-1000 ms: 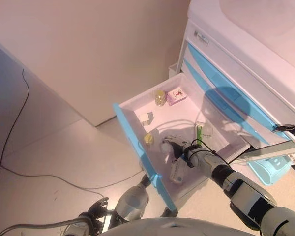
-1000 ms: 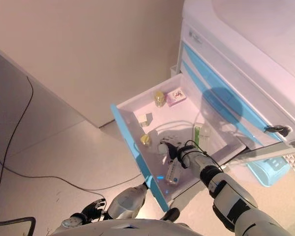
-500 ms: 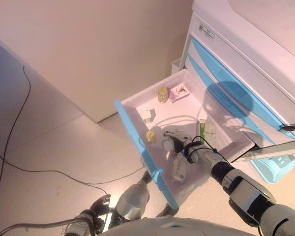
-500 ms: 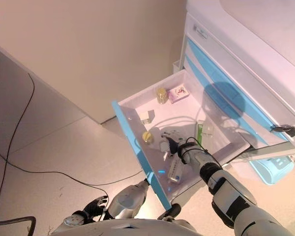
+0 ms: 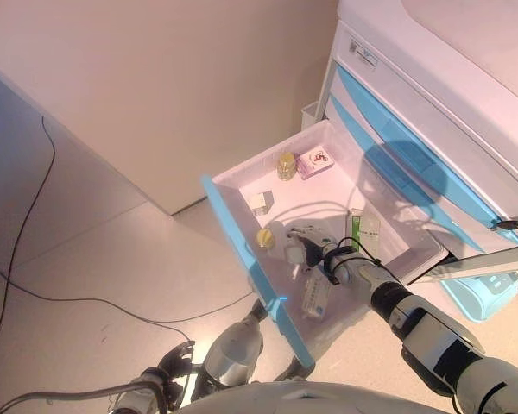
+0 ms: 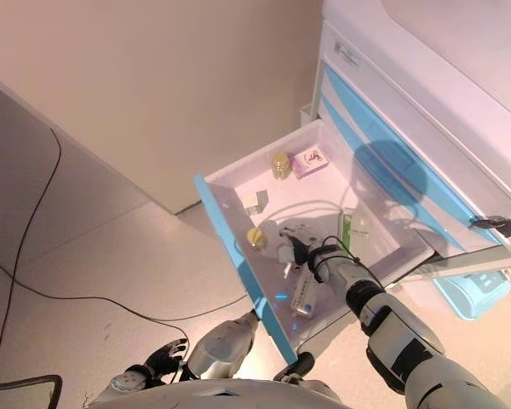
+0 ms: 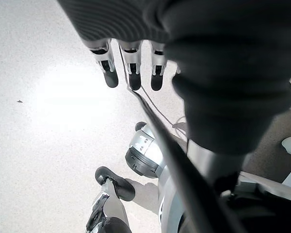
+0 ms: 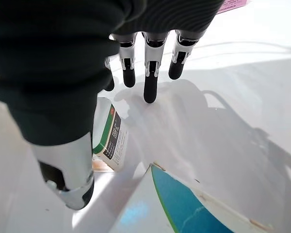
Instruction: Open the drawer and pick up the medicine
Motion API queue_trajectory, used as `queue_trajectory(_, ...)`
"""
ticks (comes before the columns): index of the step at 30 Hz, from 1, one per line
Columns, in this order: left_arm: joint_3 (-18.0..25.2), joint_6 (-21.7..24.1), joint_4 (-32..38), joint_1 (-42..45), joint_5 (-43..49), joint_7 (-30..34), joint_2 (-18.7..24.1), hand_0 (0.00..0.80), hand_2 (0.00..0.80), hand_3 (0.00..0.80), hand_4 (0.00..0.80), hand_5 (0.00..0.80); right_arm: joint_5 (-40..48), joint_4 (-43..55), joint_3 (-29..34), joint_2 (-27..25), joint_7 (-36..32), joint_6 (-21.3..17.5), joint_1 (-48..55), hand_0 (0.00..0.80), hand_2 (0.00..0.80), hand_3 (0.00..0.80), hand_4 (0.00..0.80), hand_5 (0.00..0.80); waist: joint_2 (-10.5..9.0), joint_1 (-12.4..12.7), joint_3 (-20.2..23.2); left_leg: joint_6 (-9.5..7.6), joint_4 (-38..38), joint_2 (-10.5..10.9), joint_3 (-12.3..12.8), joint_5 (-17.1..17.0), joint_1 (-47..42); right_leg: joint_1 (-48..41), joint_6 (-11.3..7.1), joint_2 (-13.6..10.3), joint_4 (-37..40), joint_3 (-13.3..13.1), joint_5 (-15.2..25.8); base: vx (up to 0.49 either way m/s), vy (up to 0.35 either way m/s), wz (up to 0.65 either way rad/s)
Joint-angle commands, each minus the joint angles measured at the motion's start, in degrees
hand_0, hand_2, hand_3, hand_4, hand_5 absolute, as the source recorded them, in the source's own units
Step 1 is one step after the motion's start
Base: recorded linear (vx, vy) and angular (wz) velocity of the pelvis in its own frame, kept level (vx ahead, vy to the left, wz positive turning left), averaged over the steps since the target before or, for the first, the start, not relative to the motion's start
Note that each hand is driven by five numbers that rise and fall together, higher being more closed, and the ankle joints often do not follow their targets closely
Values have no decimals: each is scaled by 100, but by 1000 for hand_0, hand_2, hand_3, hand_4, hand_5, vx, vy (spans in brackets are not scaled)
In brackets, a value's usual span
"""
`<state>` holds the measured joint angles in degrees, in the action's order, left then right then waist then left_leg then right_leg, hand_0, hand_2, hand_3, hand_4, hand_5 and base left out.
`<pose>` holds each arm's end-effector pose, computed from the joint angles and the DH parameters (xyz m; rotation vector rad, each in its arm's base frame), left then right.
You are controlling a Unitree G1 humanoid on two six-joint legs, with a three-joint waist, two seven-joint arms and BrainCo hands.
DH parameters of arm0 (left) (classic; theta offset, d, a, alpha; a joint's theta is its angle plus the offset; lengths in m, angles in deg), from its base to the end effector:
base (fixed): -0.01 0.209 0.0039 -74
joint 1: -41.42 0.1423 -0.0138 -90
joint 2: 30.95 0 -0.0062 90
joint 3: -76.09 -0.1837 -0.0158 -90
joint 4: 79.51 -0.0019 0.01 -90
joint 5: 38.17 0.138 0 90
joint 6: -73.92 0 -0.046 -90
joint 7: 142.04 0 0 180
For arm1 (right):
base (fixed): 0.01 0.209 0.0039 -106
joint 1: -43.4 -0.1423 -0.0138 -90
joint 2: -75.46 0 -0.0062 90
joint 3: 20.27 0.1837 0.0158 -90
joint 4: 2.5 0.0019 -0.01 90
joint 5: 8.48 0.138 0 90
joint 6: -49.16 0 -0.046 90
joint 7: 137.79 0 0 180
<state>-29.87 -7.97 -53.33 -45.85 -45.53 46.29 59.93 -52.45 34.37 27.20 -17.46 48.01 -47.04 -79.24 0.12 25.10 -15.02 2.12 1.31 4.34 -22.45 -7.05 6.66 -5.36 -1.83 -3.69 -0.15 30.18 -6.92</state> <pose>0.0772 0.2271 -0.1086 0.2150 1.0642 -0.1582 0.2678 -0.1481 -0.0073 -1.5095 0.0884 0.6441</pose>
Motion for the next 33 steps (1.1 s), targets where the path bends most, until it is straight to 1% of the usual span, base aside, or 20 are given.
queue_trajectory(1, -210, 157, -69, -30, -109, 14, 207, 0, 0, 0, 0, 0, 21, 150, -179, 90, -38, -53, -49, 508, 508, 508, 508, 508, -2, 87, -49, -279, -77, 338, 16, 405, -121, 528, -230, -487, -871, -652, 144, 0, 0, 0)
queue_trajectory(2, -208, 160, -69, -29, -109, 14, 208, 0, 0, 0, 0, 0, 24, 157, -182, 89, -37, -61, -52, 571, 571, 571, 571, 571, -4, 87, -52, -280, -78, 339, 15, 406, -119, 530, -230, -484, -873, -654, 143, 0, 0, 0)
queue_trajectory(3, -200, 167, -70, -27, -107, 20, 214, 0, 0, 0, 0, 0, 32, 161, -188, 87, -27, -70, -54, 684, 684, 684, 684, 684, -7, 91, -54, -279, -78, 339, 14, 406, -119, 529, -231, -484, -872, -651, 144, 0, 0, 0)
queue_trajectory(4, -192, 167, -72, -26, -97, 23, 216, 0, 0, 0, 0, 0, 32, 172, -192, 87, -27, -72, -50, 718, 718, 718, 718, 718, -11, 90, -50, -278, -73, 337, 12, 404, -123, 529, -231, -482, -872, -651, 145, 0, 0, 0)
queue_trajectory(5, -183, 179, -79, -25, -88, 29, 222, 0, 0, 0, 0, 0, 52, 180, -202, 87, -20, -67, -51, 784, 784, 784, 784, 784, -15, 92, -50, -278, -71, 337, 13, 400, -124, 527, -230, -480, -870, -651, 148, 0, 0, 0)
queue_trajectory(6, -181, 181, -81, -28, -97, 34, 229, 0, 0, 0, 0, 0, 59, 190, -207, 86, -10, -71, -47, 800, 800, 800, 800, 800, -20, 92, -51, -279, -70, 336, 13, 398, -123, 523, -230, -478, -865, -651, 151, 0, 0, 0)
queue_trajectory(15, -189, 164, -73, -24, -69, 12, 223, 0, 0, 0, 0, 0, 64, 249, -194, 101, 54, -68, 0, 800, 800, 800, 800, 800, -60, 93, -25, -273, -73, 330, 12, 407, -140, 503, -225, -463, -853, -648, 149, 0, 0, 0)
queue_trajectory(29, -164, 147, -90, -8, -12, 25, 224, 0, 0, 0, 0, 0, 69, 280, -157, 90, 134, -79, 56, 800, 800, 800, 800, 800, -69, 93, 9, -272, -68, 327, 4, 417, -174, 469, -222, -453, -841, -653, 149, 0, 0, 0)
queue_trajectory(33, -140, 138, -103, 13, 27, 33, 212, 0, 0, 0, 0, 0, 117, 386, -148, 69, 69, -104, 78, 800, 800, 800, 800, 800, -86, 82, 46, -274, -55, 321, 16, 433, -210, 436, -229, -453, -806, -668, 166, 0, 0, 0)
